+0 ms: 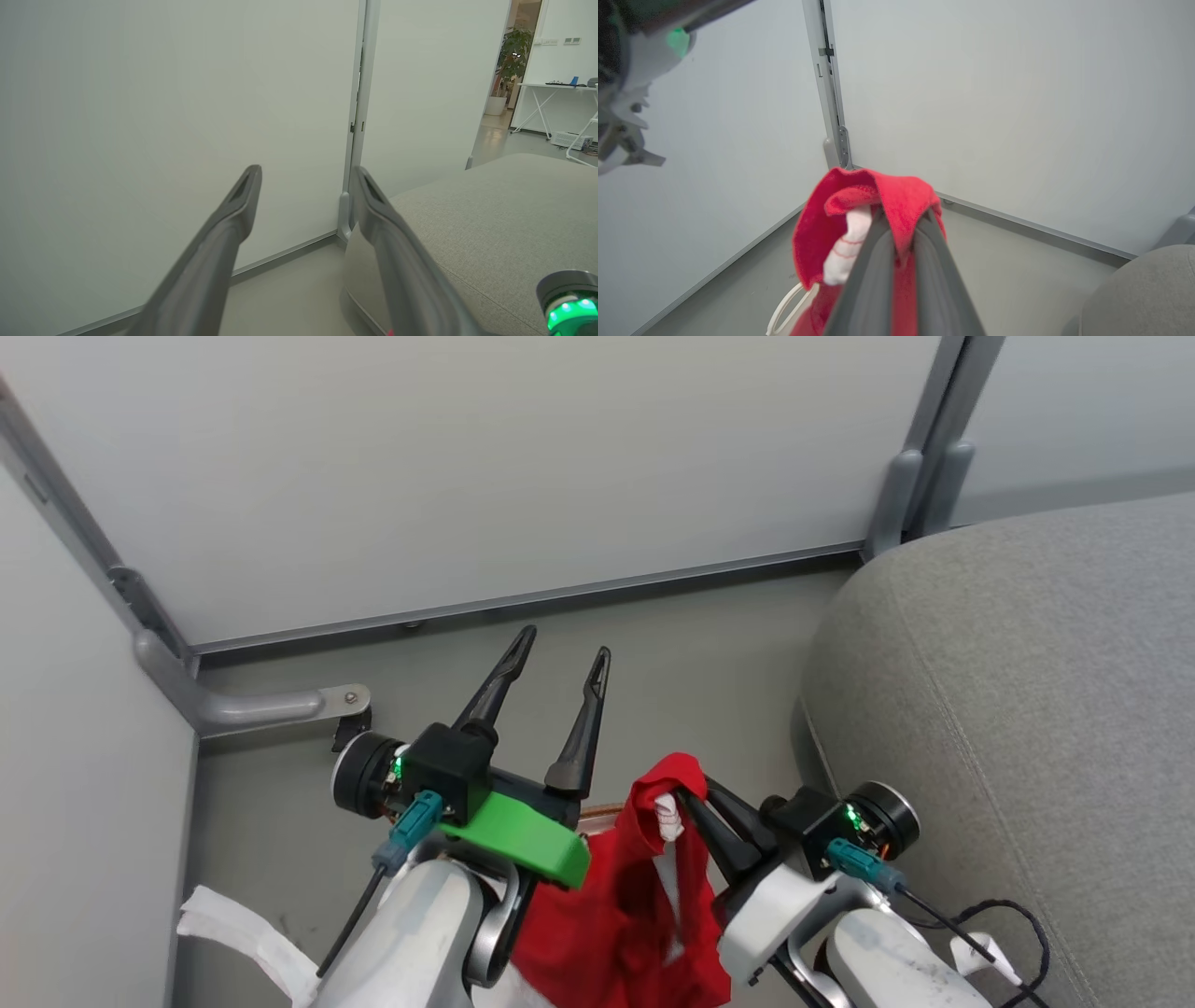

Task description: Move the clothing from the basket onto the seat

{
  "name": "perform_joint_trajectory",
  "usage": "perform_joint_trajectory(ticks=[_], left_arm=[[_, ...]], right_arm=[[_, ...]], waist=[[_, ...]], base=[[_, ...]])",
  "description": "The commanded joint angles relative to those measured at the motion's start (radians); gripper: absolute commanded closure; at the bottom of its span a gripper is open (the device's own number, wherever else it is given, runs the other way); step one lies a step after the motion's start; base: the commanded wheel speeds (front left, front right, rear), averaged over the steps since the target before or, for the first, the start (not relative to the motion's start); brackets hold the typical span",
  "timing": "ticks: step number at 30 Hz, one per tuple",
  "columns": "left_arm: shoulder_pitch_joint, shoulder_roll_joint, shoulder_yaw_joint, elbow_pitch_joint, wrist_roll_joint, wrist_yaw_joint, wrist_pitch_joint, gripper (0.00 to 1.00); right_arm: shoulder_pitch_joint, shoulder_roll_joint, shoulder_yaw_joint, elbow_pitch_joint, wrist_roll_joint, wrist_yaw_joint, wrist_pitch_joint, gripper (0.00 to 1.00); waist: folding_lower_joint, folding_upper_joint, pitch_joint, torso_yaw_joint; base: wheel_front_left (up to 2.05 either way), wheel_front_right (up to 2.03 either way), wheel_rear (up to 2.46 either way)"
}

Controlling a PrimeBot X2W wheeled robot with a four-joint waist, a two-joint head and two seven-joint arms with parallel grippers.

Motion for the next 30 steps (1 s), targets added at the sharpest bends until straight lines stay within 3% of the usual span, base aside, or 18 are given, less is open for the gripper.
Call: perform_joint_trajectory(ticks=[1, 11, 17, 27, 30], left_arm=[[0.019, 0.002, 0.015, 0.007, 0.017, -0.005, 0.000, 0.00], [0.075, 0.002, 0.111, 0.034, 0.089, -0.040, 0.000, 0.00], [0.092, 0.003, 0.111, 0.037, 0.101, -0.055, 0.000, 0.00], [0.041, 0.004, 0.004, 0.076, 0.080, -0.085, 0.000, 0.00], [0.028, 0.003, -0.038, 0.081, 0.081, -0.089, 0.000, 0.00]], right_arm=[[0.016, -0.004, -0.019, -0.022, 0.000, -0.001, -0.003, 1.00], [0.090, -0.004, -0.144, -0.134, 0.003, -0.001, -0.003, 1.00], [0.140, -0.003, -0.221, -0.180, 0.003, -0.001, -0.003, 1.00], [0.150, -0.003, -0.340, -0.277, -0.029, -0.001, -0.003, 1.00], [0.104, -0.003, -0.350, -0.303, -0.089, -0.001, -0.003, 1.00]], waist=[[0.0000, -0.0001, 0.006, -0.092], [0.0000, -0.0001, 0.038, -0.333], [0.0000, -0.0001, 0.051, -0.438], [0.0000, -0.0001, 0.116, -0.467], [0.0000, -0.0001, 0.146, -0.470]], base=[[0.00, 0.00, 0.00], [0.00, 0.00, 0.00], [0.00, 0.00, 0.00], [0.00, 0.00, 0.00], [0.00, 0.00, 0.00]])
